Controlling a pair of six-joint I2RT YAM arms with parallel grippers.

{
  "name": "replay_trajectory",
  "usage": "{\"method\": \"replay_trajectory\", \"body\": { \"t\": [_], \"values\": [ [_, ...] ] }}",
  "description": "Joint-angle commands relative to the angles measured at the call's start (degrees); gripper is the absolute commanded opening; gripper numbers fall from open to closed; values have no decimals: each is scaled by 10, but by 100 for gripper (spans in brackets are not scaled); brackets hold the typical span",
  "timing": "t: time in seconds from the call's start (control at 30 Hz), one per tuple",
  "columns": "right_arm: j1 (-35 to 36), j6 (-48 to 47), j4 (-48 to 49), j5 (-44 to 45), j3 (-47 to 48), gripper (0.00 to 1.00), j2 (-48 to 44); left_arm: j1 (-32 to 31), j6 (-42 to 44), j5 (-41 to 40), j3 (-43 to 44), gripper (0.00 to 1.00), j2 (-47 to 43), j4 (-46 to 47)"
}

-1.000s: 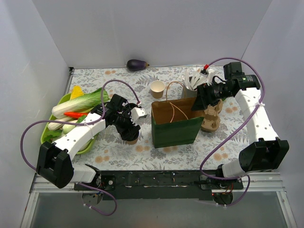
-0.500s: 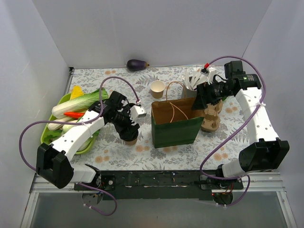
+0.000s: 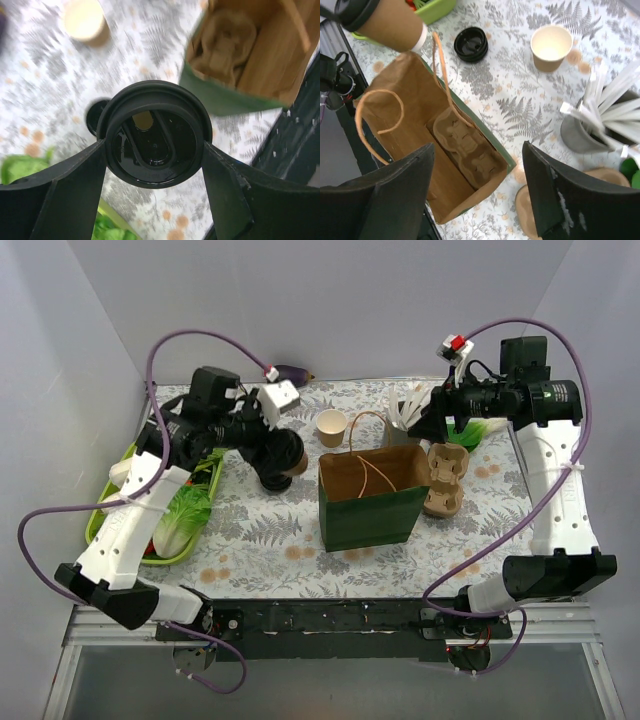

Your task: Pack the takeout coffee

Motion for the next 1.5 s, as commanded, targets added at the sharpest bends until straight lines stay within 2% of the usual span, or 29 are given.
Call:
{"method": "replay_trajectory", "body": {
  "t": [0.0, 0.03, 0.13, 0.3, 0.5, 0.63, 0.83, 0.93, 1.2, 1.43, 1.47],
  "values": [
    [15, -68, -49, -33, 73, 72, 19, 8, -37, 15, 139, 0, 53, -4],
    [22, -78, -61, -21, 87, 70, 24, 9, -40, 28, 194, 0, 76, -5],
    [44, -120, -96, 12, 80, 66, 18, 9, -55, 47, 272, 0, 107, -11],
    [102, -152, -54, 105, -3, 56, -23, 9, -52, 114, 296, 0, 123, -6],
    [156, -202, 22, 126, -130, 54, -120, 8, -32, 202, 368, 0, 159, -61],
    [192, -194, 64, 141, -201, 53, -169, 3, -21, 230, 351, 0, 142, -87],
    [219, -127, 141, 151, -255, 50, -187, -19, -8, 243, 259, 0, 100, -87],
    [221, -109, 169, 156, -250, 49, -180, -37, 0, 225, 260, 0, 113, -83],
    [222, -138, 138, 114, -230, 48, -180, -45, 8, 230, 259, 0, 139, -63],
    [221, -76, 182, 53, -243, 49, -183, -46, 24, 178, 276, 0, 113, -63],
    [222, -69, 182, 49, -243, 46, -181, -46, 26, 170, 273, 0, 109, -61]
  ]
}}
